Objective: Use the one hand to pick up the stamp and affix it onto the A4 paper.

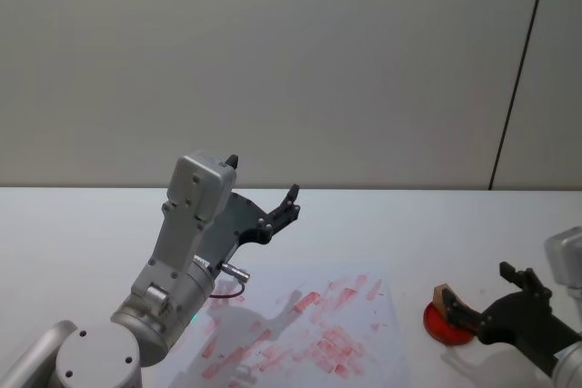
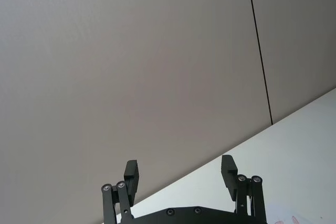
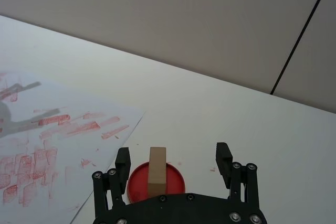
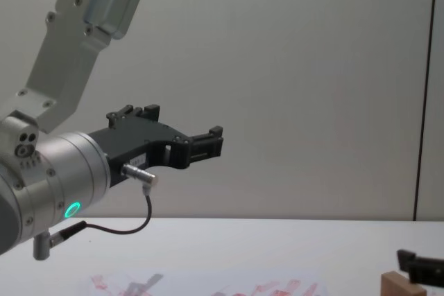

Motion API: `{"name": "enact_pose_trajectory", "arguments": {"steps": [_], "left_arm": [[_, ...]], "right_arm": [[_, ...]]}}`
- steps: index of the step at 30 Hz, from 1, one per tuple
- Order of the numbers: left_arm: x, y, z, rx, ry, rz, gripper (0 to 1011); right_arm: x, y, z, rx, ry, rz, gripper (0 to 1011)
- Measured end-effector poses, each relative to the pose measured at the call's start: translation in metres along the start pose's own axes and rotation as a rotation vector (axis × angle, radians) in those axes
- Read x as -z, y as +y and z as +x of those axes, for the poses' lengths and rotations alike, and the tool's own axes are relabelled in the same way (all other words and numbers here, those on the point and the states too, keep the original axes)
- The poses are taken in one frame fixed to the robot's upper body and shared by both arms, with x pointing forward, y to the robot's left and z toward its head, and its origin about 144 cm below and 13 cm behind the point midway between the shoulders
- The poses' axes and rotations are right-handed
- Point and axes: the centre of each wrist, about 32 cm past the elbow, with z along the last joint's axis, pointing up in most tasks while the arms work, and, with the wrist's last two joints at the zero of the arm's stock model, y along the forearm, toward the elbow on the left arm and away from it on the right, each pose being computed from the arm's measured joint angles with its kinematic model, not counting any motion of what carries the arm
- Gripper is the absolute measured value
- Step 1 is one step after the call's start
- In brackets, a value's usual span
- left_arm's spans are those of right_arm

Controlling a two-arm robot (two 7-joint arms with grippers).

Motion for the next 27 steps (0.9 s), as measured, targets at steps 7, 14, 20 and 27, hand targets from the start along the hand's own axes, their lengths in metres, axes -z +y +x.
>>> {"name": "enact_pose_trajectory", "arguments": {"steps": [7,14,20,27], "left_arm": [[0.000,0.000,0.000,0.000,0.000,0.000,1003],[0.000,0.000,0.000,0.000,0.000,0.000,1002],[0.000,0.000,0.000,0.000,0.000,0.000,1002],[0.000,0.000,0.000,0.000,0.000,0.000,1002]], "right_arm": [[0.005,0.015,-0.006,-0.016,-0.014,-0.031,1001],[0.010,0.027,-0.014,-0.020,-0.008,-0.060,1001],[0.013,0.036,-0.021,-0.021,-0.004,-0.071,1001],[0.016,0.046,-0.027,-0.019,-0.003,-0.083,1001]]}}
